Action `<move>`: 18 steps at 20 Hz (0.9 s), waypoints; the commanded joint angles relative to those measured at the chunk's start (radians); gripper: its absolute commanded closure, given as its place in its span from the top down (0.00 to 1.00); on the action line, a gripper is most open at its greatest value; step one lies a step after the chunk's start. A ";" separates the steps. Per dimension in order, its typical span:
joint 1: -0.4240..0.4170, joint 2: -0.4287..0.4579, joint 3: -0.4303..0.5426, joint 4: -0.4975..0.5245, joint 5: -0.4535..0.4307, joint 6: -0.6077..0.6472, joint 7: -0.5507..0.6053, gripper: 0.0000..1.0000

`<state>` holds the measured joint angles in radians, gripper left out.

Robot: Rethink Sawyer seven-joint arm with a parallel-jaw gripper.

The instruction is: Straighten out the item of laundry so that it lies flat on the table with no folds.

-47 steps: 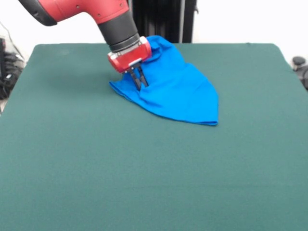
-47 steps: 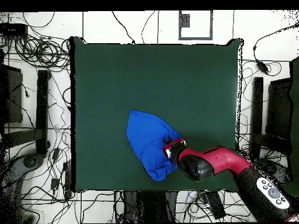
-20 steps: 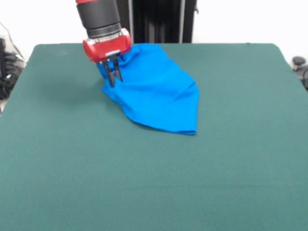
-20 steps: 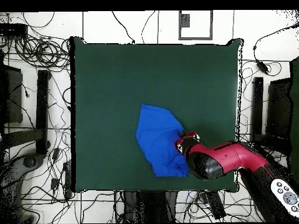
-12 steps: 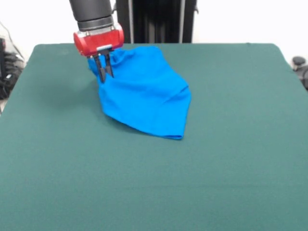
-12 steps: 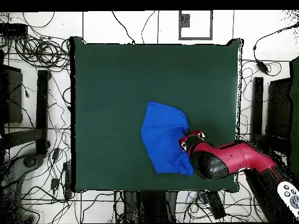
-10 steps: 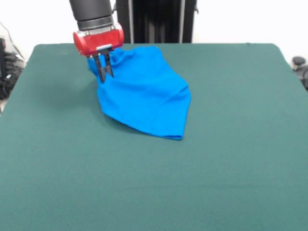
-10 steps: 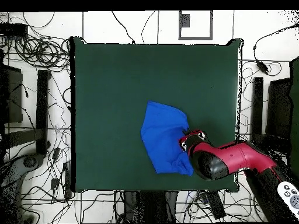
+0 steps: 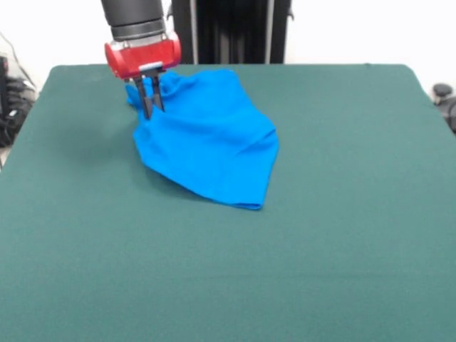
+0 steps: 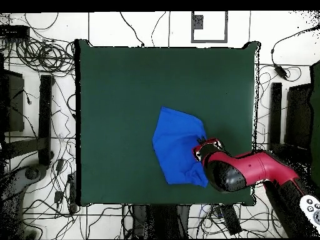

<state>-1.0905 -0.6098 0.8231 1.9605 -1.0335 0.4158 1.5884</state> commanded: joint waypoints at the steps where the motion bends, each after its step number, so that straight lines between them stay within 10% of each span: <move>1: 0.051 -0.082 0.098 -0.029 0.043 0.141 -0.300 0.00; 18: 0.005 0.081 0.210 -0.282 0.139 0.360 -0.730 0.00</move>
<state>-1.1218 -0.6273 0.9506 1.8206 -0.9249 0.6623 1.2846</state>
